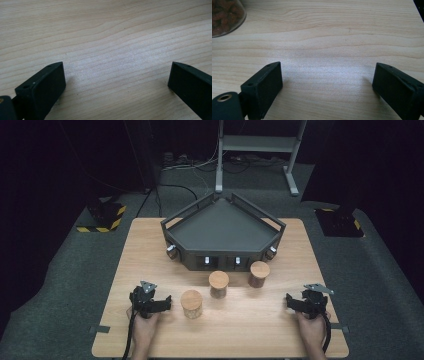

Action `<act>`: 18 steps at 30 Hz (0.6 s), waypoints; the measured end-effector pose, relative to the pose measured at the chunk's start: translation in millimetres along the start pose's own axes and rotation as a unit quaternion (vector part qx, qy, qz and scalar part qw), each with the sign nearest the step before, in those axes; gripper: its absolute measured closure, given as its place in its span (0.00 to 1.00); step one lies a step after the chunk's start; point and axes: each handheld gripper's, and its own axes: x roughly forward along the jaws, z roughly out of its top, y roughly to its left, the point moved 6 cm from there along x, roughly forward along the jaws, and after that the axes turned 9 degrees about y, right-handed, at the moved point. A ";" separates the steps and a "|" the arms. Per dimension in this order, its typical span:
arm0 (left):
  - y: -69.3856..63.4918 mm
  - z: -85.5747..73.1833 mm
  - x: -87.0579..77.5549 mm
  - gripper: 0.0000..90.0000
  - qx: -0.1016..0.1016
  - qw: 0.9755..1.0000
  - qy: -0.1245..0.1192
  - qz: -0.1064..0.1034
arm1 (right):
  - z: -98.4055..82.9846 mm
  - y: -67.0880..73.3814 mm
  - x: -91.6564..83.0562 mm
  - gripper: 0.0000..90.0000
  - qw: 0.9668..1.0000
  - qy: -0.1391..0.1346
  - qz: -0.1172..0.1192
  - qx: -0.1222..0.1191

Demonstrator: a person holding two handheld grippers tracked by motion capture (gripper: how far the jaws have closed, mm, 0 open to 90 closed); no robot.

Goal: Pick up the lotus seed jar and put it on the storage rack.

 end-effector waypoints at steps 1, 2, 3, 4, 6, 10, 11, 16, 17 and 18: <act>-0.1 -0.1 0.0 0.02 -0.001 1.000 -0.001 0.000 | 0.0 0.0 0.0 0.10 1.000 0.000 0.000 0.000; -0.3 -0.1 -0.2 0.02 -0.001 1.000 -0.001 0.001 | 0.1 0.0 0.0 0.10 1.000 0.000 0.000 0.000; -0.4 -0.2 -0.2 0.02 -0.001 1.000 -0.001 0.001 | 0.2 0.0 0.1 0.10 1.000 0.000 0.000 0.000; -0.4 -0.2 -0.2 0.02 -0.001 1.000 -0.001 0.001 | 0.2 0.0 0.1 0.10 1.000 0.000 0.000 0.000; -0.4 -0.1 -0.2 0.02 -0.001 1.000 -0.001 0.001 | 0.3 0.0 0.2 0.10 1.000 0.000 0.000 0.000; -0.2 0.1 -0.1 0.02 0.001 1.000 -0.001 -0.001 | 0.6 0.0 0.4 0.10 1.000 0.000 0.000 0.000; -0.1 0.2 -0.1 0.02 0.002 1.000 -0.001 -0.001 | 0.6 0.0 0.4 0.10 1.000 0.000 0.000 0.000; -0.3 -0.3 -0.5 0.02 0.004 1.000 -0.001 -0.003 | 0.8 -0.1 0.5 0.10 1.000 -0.001 -0.001 -0.001; -0.5 -0.6 -0.8 0.02 0.004 1.000 0.001 -0.004 | 0.7 0.0 0.5 0.10 1.000 0.000 -0.001 0.000; -0.8 -1.1 -1.5 0.01 0.005 1.000 0.005 -0.005 | 0.7 0.0 0.5 0.10 1.000 0.000 -0.001 0.000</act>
